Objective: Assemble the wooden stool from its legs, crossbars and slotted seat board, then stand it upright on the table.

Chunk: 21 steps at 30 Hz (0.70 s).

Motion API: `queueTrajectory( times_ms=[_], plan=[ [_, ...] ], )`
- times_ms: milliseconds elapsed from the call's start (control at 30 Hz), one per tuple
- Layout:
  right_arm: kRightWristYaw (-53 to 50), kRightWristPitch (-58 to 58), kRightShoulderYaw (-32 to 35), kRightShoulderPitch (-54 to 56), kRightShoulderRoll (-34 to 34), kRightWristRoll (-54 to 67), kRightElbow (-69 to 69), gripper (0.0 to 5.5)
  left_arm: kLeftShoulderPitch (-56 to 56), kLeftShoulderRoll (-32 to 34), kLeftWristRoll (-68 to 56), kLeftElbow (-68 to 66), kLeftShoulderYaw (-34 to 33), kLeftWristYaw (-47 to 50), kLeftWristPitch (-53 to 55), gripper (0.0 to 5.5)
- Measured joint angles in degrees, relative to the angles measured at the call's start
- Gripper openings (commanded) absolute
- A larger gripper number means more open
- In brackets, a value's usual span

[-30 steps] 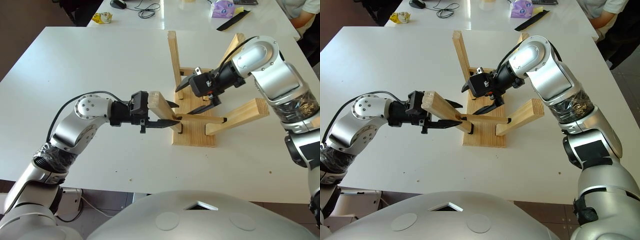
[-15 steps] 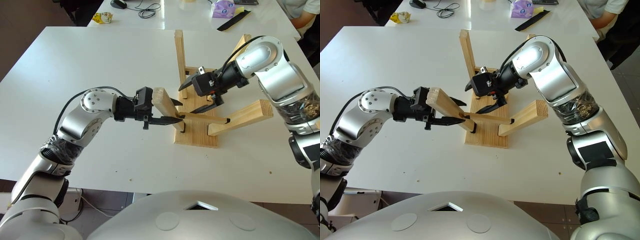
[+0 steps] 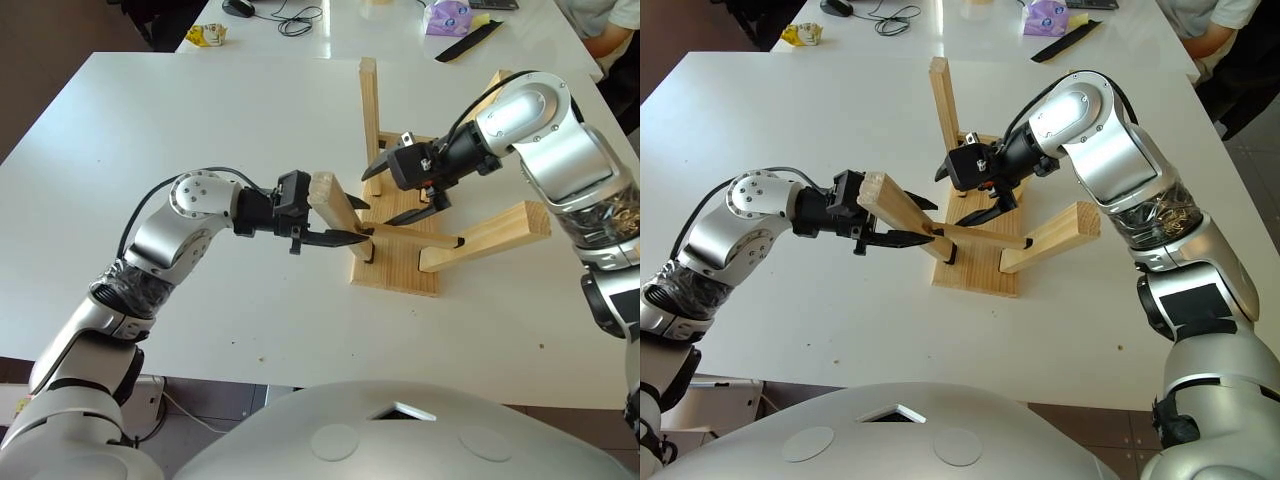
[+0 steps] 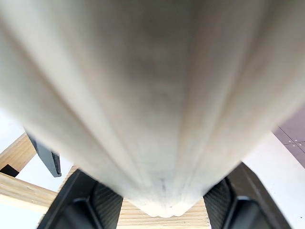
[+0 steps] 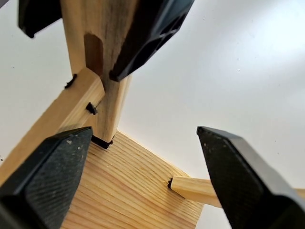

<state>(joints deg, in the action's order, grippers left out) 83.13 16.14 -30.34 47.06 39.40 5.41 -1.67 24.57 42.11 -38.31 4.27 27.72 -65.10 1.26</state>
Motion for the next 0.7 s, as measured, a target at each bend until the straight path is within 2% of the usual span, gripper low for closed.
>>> queueTrajectory(
  times_ms=[233,433,567,700],
  plan=[
    [-0.1,0.01,0.69,-0.29,0.0,0.28,0.0,4.05,0.72,0.2,0.0,0.15,0.59,0.32,0.47,2.05],
    [-0.32,-0.04,2.34,-0.37,-0.86,1.43,0.48,4.05,-3.3,2.75,-0.01,5.3,0.04,3.99,0.5,2.05],
    [-2.11,0.0,5.65,-0.34,-1.98,3.07,2.16,4.05,-6.42,4.67,0.5,9.92,-0.41,7.44,0.53,2.05],
    [-3.35,0.74,11.63,-0.23,-0.76,5.13,2.97,4.05,-8.9,5.92,0.89,13.4,-1.13,9.93,0.53,2.05]
  ],
)
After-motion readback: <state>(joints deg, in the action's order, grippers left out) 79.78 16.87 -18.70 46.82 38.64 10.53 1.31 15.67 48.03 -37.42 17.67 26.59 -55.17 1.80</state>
